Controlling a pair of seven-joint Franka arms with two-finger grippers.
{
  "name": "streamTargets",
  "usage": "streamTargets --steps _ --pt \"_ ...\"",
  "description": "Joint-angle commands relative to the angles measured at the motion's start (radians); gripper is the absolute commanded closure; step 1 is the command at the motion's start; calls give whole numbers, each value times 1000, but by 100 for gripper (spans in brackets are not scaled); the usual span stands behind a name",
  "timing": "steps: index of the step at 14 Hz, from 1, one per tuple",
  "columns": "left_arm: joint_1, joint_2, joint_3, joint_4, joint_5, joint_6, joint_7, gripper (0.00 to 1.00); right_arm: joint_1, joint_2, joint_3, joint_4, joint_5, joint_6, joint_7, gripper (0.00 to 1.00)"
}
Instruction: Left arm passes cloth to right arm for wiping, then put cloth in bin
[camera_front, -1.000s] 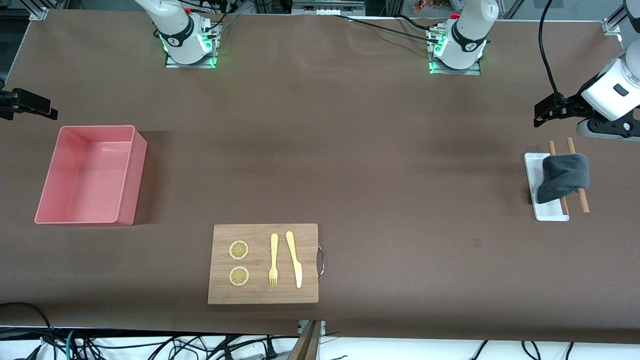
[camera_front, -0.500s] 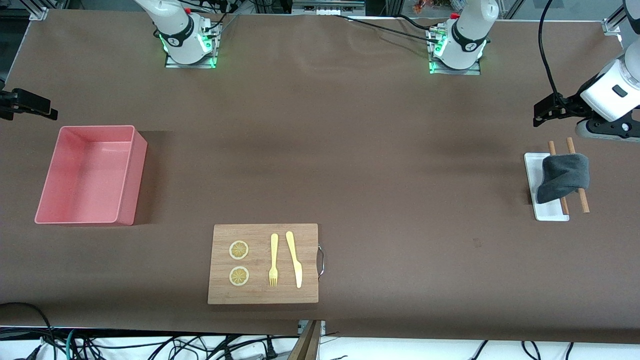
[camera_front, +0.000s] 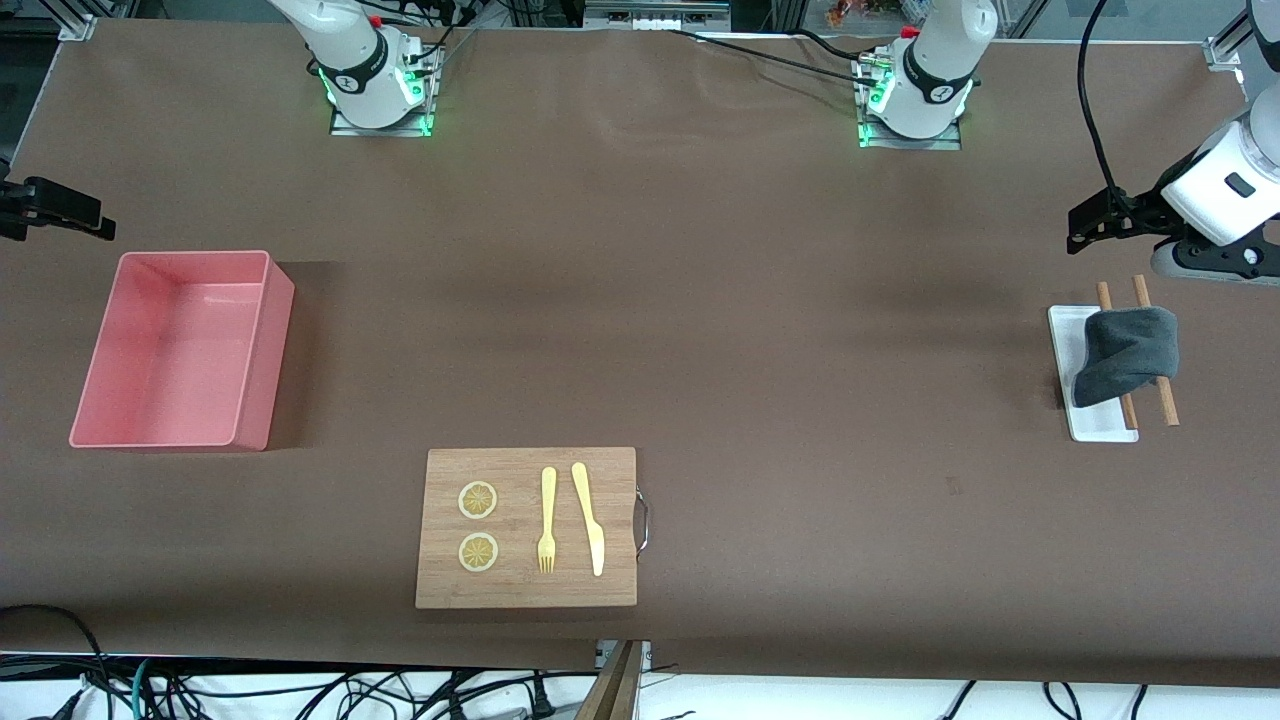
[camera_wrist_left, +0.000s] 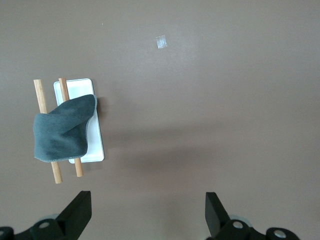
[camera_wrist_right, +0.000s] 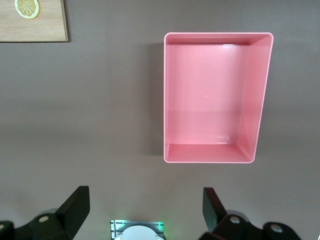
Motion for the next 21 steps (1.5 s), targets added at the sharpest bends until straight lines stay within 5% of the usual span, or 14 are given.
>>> streamTargets --steps 1,8,14,21 --pt "24 22 -2 34 -5 -23 42 0 -7 7 -1 19 18 -2 -16 0" --pt "173 116 0 60 2 -13 509 0 -5 7 1 19 18 -1 -14 0" --pt "258 395 -2 210 169 118 794 0 -5 7 1 19 18 1 -14 0" --pt "320 544 -9 246 85 124 1207 0 -5 7 1 19 30 1 -13 0"
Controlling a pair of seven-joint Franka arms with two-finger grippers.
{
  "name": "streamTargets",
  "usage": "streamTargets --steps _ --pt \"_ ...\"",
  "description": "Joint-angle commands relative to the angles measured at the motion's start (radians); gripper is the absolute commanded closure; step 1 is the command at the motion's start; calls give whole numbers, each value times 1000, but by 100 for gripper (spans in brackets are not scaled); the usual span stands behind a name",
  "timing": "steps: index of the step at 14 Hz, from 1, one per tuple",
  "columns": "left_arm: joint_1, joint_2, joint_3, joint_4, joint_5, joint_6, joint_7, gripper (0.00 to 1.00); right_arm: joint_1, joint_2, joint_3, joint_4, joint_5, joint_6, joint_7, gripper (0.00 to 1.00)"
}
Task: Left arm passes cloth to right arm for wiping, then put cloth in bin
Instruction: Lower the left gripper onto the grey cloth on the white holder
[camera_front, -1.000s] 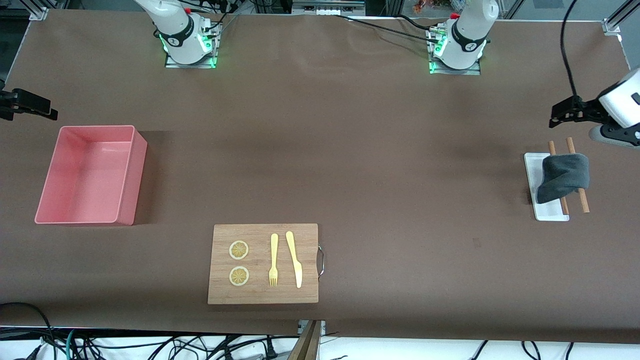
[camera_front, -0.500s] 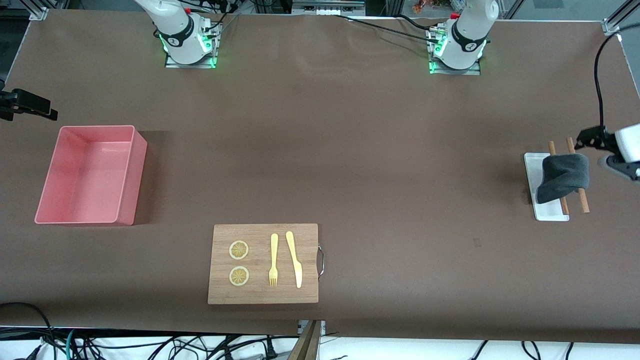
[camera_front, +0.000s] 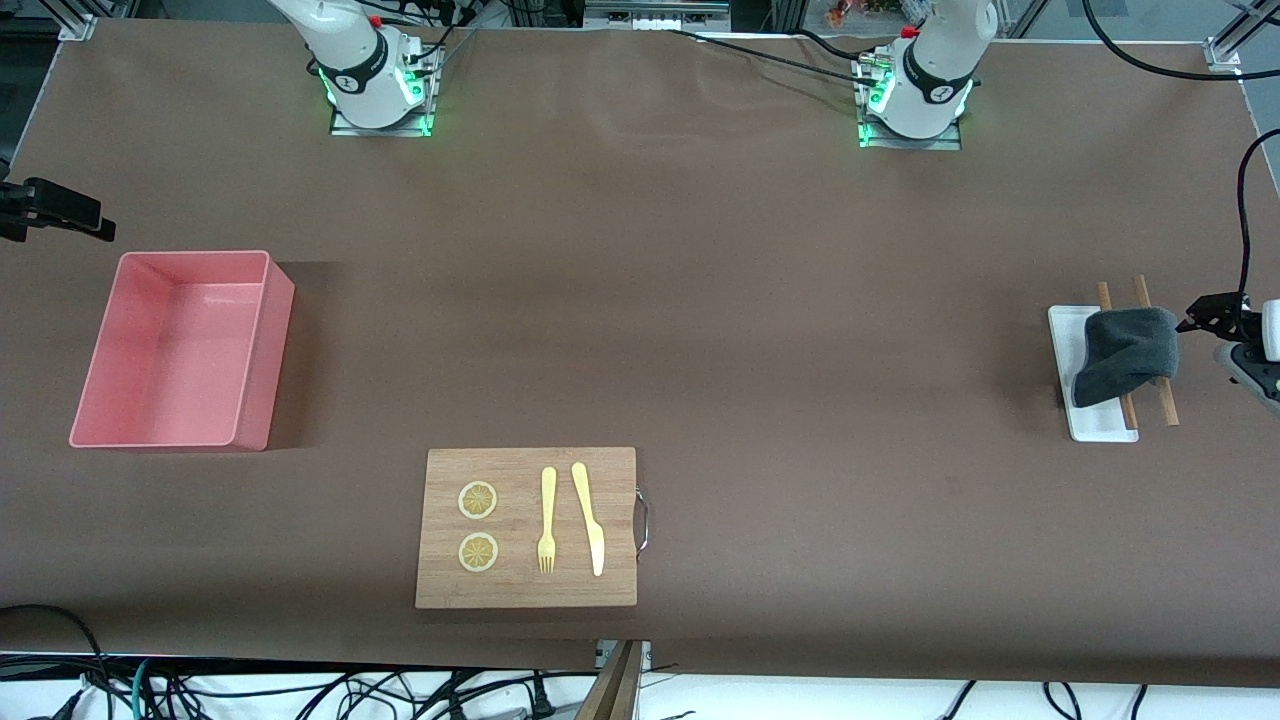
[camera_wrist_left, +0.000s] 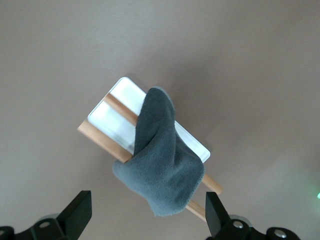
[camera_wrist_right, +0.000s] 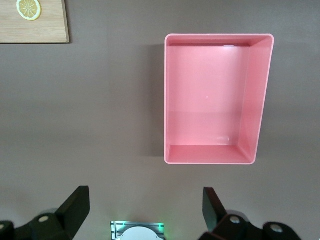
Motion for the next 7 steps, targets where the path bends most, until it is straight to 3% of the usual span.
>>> streamTargets --steps 1,3,7 --pt "-8 101 -11 57 -17 -1 172 0 -7 6 0 19 23 -4 -14 0" --pt "-5 151 -11 74 -20 21 207 0 -10 6 -6 19 23 -4 -14 0" --pt "6 193 -11 73 -14 53 306 10 -5 6 0 19 23 10 -8 0"
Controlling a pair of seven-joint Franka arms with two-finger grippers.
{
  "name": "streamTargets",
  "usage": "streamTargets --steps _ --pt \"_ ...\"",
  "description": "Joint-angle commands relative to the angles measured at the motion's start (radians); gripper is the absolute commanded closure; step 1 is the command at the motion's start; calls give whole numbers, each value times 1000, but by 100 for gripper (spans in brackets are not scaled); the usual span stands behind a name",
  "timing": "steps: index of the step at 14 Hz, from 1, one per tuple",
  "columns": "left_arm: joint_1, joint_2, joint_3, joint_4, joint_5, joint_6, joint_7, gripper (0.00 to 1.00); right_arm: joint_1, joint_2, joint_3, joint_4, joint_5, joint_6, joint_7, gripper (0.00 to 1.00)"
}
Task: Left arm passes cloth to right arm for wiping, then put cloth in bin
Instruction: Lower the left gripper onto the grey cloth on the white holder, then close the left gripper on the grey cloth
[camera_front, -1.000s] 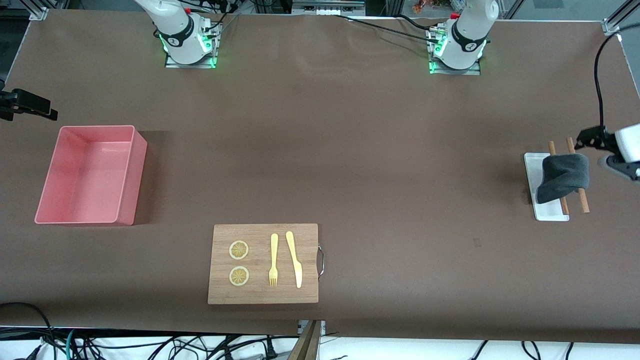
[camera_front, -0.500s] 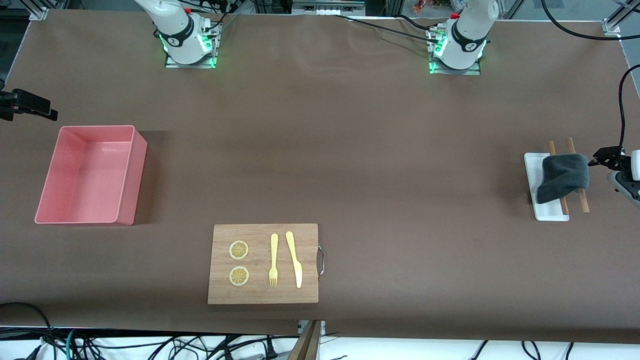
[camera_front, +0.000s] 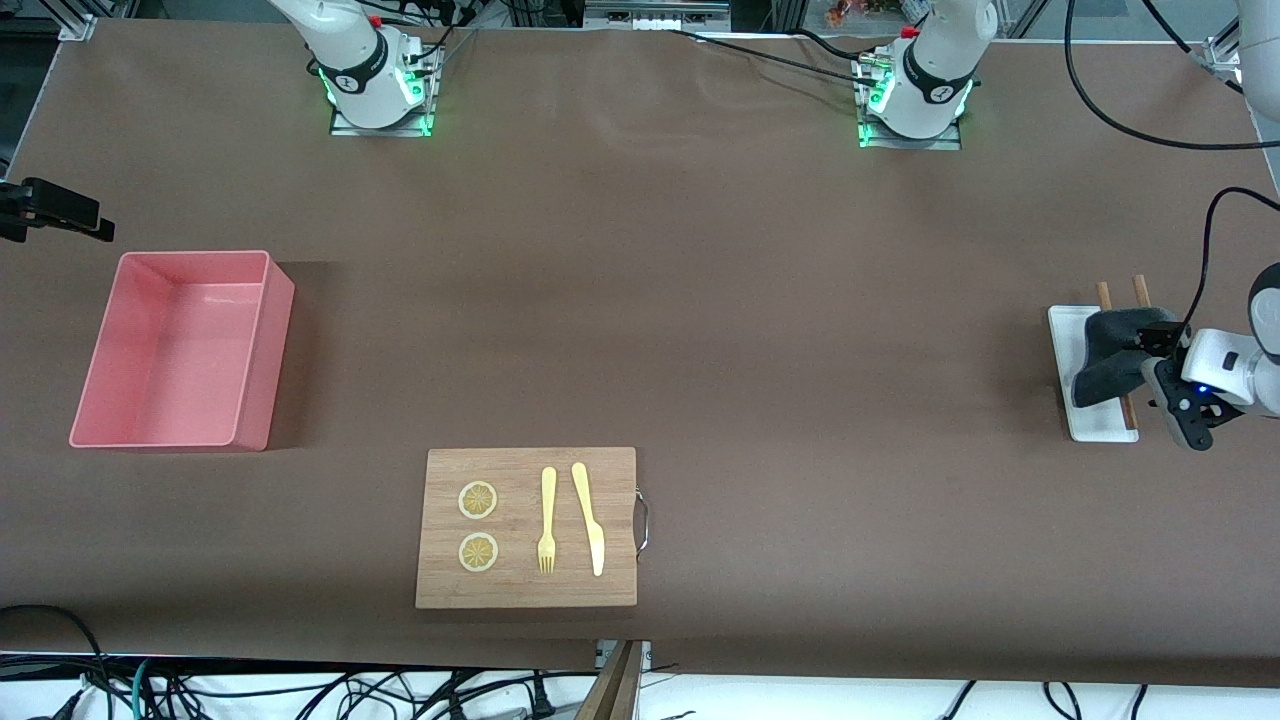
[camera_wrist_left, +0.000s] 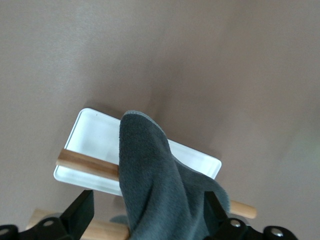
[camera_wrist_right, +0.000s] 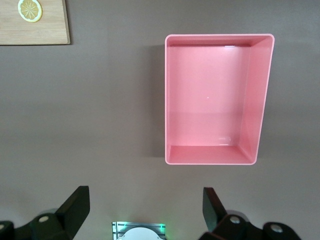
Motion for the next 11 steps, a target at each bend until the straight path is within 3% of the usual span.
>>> streamTargets --steps 1,2,4,6,7,11 --pt "7 30 3 41 -13 7 90 17 -5 8 3 19 18 4 -9 0" --pt "5 30 3 41 -13 7 100 39 -5 6 3 20 17 5 -9 0" --pt "7 30 3 41 -12 7 105 65 -5 8 0 20 17 4 -9 0" --pt "7 30 5 40 -9 6 105 68 -6 8 0 20 18 4 -8 0" --pt "7 30 6 40 -7 0 105 75 -5 8 0 20 18 4 -6 0" --pt "7 30 8 34 -7 -8 100 80 -5 8 5 20 18 5 -6 0"
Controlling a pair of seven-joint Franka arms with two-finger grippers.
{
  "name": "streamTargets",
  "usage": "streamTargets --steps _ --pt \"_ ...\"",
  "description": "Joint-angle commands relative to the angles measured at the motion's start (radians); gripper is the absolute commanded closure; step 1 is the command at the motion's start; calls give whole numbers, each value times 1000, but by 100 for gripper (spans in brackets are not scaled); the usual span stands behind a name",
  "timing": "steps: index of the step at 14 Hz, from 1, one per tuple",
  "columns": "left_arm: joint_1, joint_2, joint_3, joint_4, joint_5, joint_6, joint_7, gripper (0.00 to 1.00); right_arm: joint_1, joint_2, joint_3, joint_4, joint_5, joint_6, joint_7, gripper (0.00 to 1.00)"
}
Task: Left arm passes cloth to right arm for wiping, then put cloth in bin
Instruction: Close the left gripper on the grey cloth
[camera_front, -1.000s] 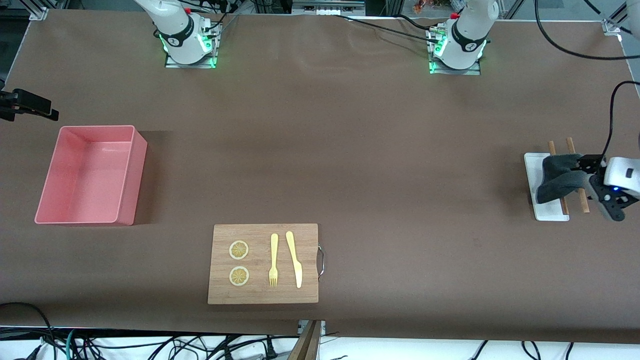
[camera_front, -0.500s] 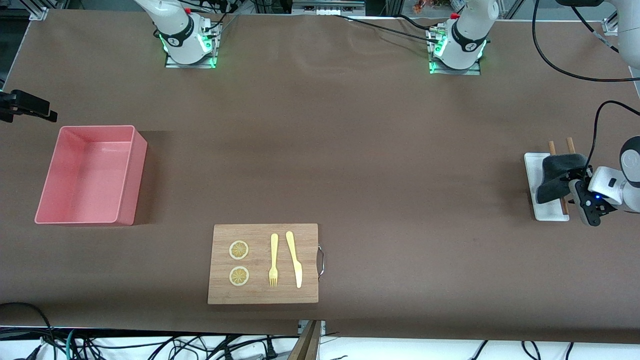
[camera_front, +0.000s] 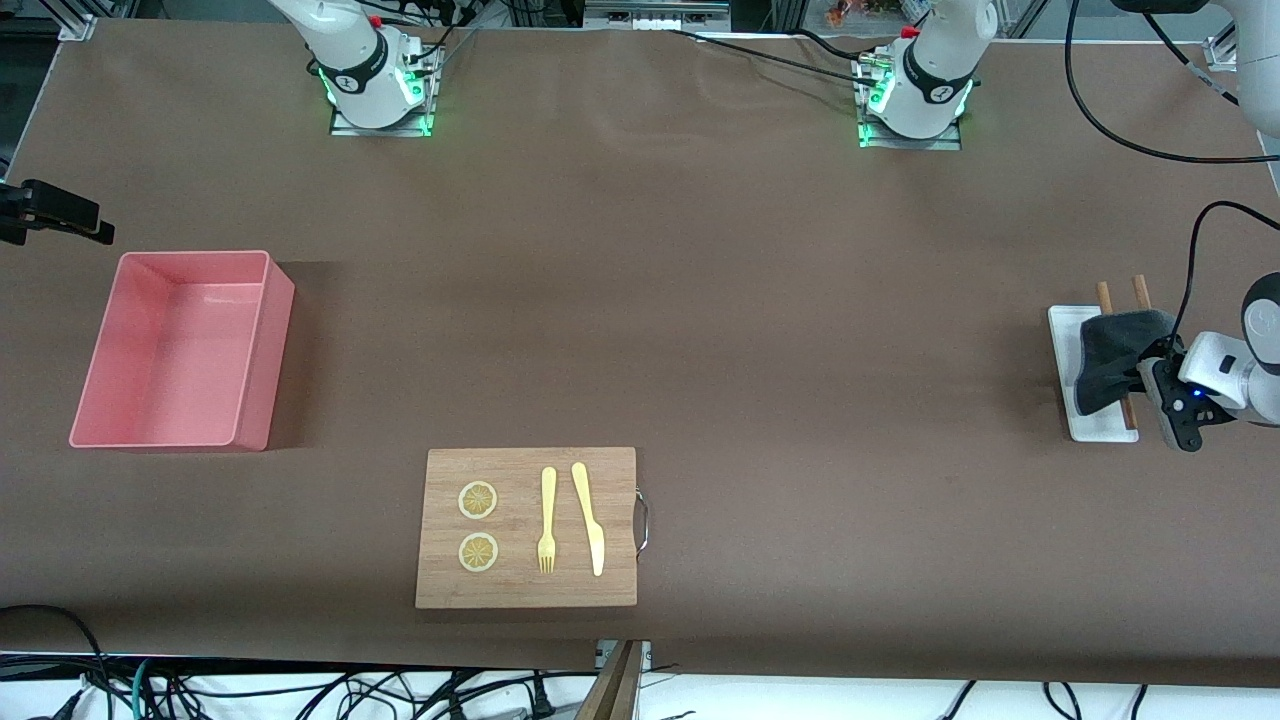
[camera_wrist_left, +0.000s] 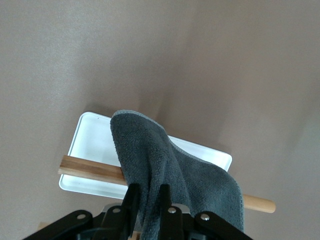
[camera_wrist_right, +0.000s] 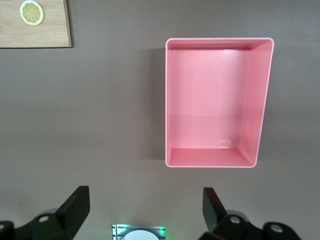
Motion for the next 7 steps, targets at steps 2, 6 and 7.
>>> streamTargets --steps 2,6,7 --pt "3 11 4 23 -7 -23 28 93 -5 8 4 20 17 -1 -11 0" --pt "-3 2 4 28 -7 -35 25 100 -5 8 4 20 17 -1 -11 0" --pt "-8 -1 4 31 -7 -55 25 100 -5 8 4 20 17 -1 -11 0"
